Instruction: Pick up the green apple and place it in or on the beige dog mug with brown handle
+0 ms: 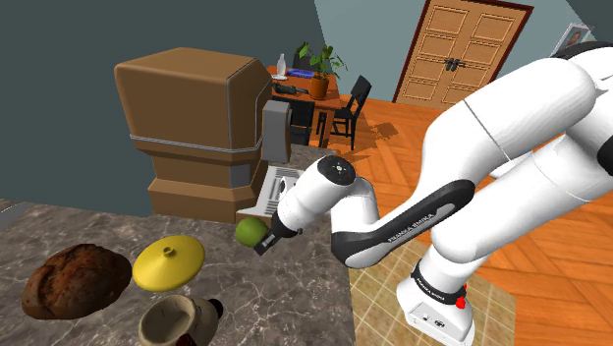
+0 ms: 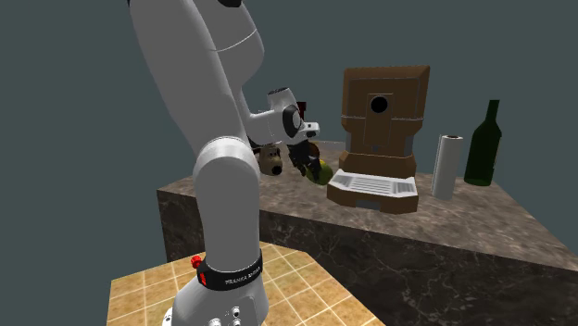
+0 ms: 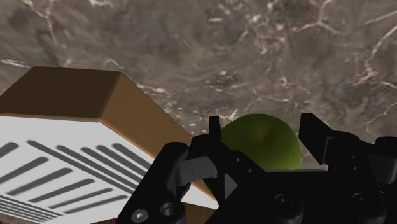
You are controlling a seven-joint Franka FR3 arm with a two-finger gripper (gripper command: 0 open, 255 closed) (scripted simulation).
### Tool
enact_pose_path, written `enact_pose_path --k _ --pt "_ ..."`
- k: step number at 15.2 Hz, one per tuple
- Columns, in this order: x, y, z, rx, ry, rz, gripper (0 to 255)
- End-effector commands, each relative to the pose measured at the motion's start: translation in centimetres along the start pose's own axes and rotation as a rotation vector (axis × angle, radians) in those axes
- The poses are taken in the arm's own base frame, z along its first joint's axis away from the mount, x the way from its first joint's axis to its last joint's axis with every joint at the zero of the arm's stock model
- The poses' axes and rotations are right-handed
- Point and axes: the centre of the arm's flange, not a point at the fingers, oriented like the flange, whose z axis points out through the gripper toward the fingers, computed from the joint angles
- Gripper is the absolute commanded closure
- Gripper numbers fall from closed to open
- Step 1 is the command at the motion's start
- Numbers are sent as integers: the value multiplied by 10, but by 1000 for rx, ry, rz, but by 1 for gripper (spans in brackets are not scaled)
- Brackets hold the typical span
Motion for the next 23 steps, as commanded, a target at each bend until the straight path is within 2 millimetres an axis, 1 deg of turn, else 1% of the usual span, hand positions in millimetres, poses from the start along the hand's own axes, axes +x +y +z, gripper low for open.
enact_pose_path --k 1,23 --pt "5 -1 -9 1 -1 0 255" --pt "55 0 -114 1 -1 0 255"
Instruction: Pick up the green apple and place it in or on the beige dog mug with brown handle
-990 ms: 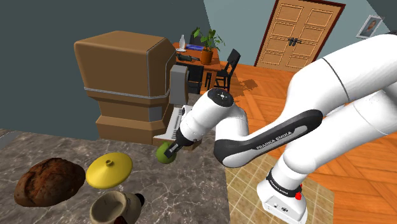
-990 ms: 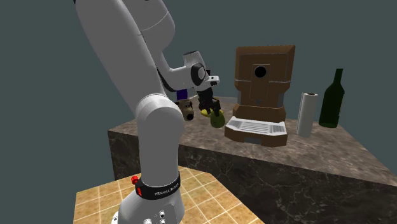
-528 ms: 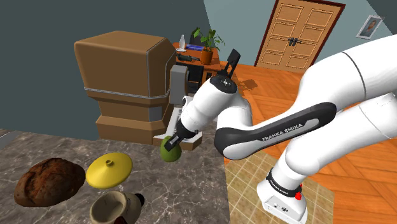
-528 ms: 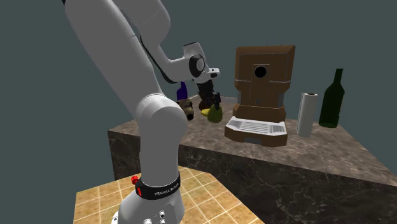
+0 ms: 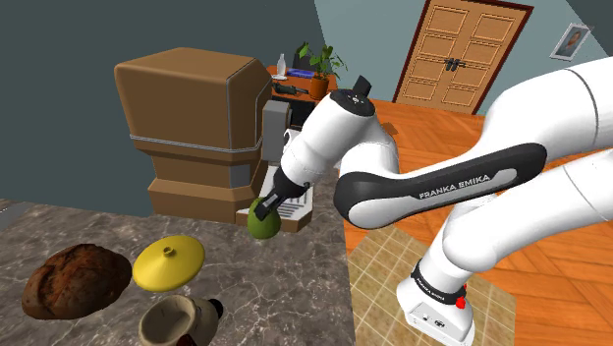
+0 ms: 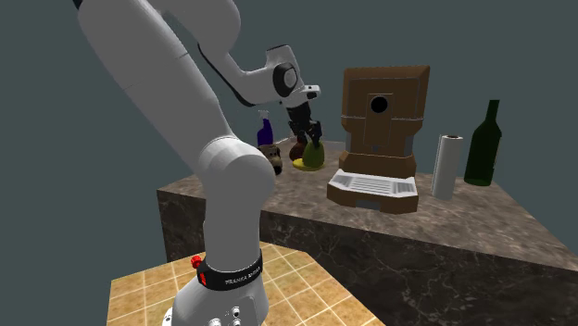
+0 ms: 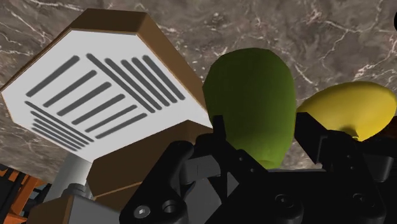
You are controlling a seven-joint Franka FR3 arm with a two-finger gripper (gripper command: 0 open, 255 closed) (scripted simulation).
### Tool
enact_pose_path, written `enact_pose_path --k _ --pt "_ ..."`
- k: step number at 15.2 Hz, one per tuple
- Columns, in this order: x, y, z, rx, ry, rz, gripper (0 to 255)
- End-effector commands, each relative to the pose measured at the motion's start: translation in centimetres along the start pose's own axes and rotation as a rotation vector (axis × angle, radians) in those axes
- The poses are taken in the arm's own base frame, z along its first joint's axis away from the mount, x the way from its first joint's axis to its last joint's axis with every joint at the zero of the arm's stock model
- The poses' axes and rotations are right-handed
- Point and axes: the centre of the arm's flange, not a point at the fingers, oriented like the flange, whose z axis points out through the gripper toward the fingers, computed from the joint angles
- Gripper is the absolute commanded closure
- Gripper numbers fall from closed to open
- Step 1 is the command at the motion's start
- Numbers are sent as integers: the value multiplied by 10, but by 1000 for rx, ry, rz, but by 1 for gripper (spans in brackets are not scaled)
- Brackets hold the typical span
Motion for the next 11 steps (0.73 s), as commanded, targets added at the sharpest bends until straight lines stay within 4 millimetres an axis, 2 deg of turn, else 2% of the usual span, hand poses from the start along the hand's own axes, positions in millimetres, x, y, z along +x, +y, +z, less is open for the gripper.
enact_pose_path --k 1,8,11 --pt "4 1 -9 0 0 0 255" --pt "19 1 -40 0 0 0 255" --pt "9 -37 -44 0 0 0 255"
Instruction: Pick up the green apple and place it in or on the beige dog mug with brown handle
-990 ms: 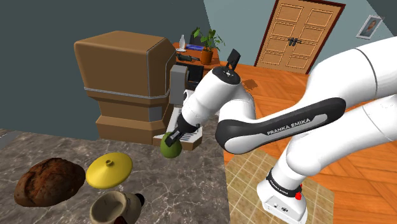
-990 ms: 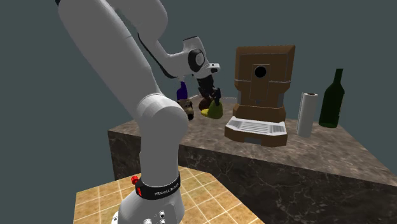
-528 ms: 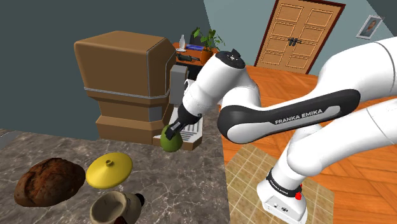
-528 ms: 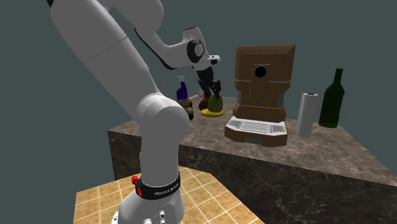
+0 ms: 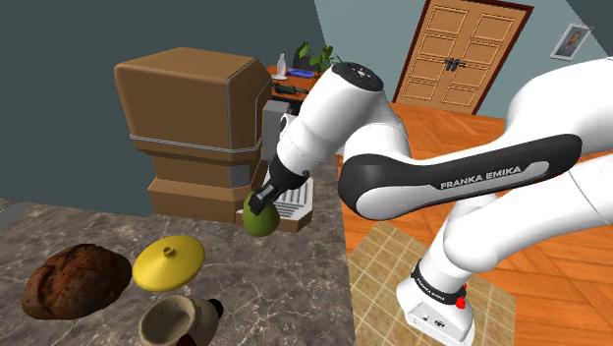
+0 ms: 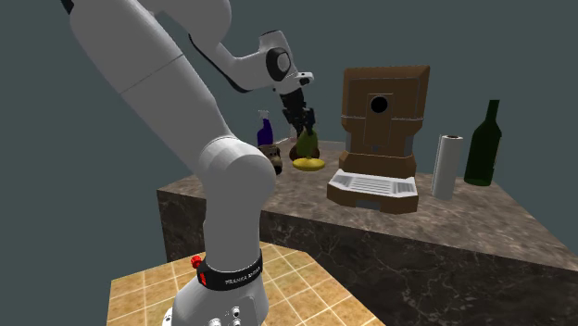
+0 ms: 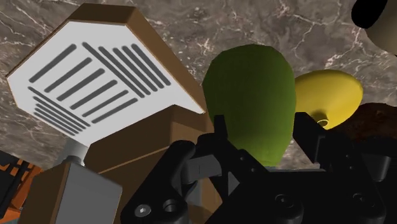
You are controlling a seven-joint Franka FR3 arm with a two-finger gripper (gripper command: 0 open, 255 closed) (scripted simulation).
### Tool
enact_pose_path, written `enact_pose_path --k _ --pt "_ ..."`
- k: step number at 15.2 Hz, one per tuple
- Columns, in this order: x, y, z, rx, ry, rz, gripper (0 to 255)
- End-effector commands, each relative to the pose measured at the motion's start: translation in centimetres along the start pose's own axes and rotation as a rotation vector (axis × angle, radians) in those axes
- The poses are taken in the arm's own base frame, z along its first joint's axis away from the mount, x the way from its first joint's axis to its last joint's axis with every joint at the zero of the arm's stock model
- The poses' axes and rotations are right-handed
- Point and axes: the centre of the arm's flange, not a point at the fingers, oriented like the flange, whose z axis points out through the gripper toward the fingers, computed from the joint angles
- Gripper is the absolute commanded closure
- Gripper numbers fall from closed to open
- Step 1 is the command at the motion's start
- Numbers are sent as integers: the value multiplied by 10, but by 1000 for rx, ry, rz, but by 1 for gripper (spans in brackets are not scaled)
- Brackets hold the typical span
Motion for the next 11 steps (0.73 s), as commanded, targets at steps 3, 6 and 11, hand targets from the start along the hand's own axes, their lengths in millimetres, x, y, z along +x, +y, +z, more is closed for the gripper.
enact_pose_path --k 3,6,11 --pt "-11 -50 -6 0 0 1 255" --pt "-20 -88 -10 0 0 1 255" --pt "-29 -129 -15 -1 0 -1 255"
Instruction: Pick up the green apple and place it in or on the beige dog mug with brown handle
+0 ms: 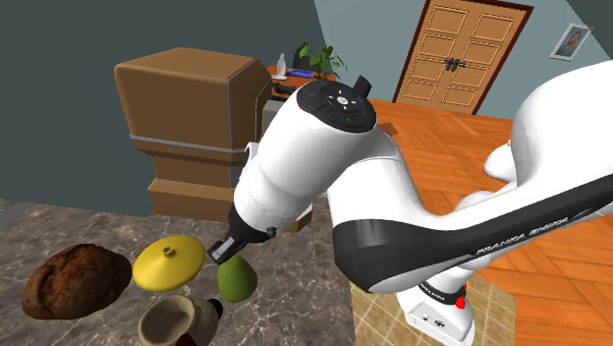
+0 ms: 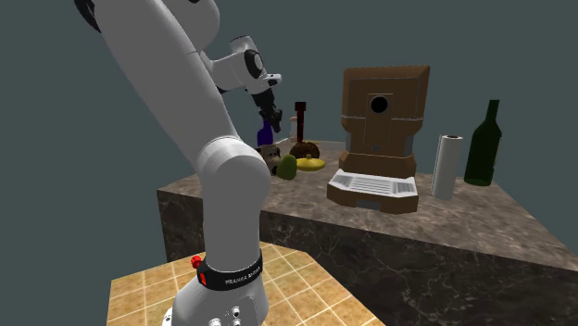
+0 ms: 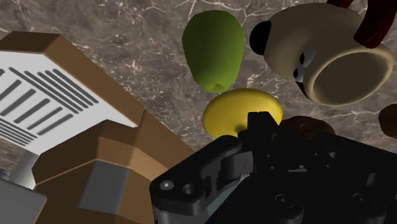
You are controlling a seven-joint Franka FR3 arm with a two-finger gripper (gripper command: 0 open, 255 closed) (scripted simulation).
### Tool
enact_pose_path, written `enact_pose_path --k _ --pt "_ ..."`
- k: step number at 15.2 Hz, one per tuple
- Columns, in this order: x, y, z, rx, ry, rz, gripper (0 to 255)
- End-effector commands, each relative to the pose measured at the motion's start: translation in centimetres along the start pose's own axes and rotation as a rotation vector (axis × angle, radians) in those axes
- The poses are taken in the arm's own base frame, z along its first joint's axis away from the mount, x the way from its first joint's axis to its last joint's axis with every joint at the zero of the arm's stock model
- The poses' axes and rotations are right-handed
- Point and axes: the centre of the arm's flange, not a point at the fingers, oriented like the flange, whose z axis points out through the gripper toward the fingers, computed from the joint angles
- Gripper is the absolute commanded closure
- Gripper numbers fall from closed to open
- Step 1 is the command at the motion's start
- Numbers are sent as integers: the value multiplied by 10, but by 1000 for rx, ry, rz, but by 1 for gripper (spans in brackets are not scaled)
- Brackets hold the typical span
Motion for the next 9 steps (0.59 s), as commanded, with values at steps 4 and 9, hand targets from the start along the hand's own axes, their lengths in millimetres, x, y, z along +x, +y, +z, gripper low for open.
enact_pose_path --k 4,9 --pt "-16 0 38 -50 47 25 0" --pt "-38 3 104 -133 125 67 0"
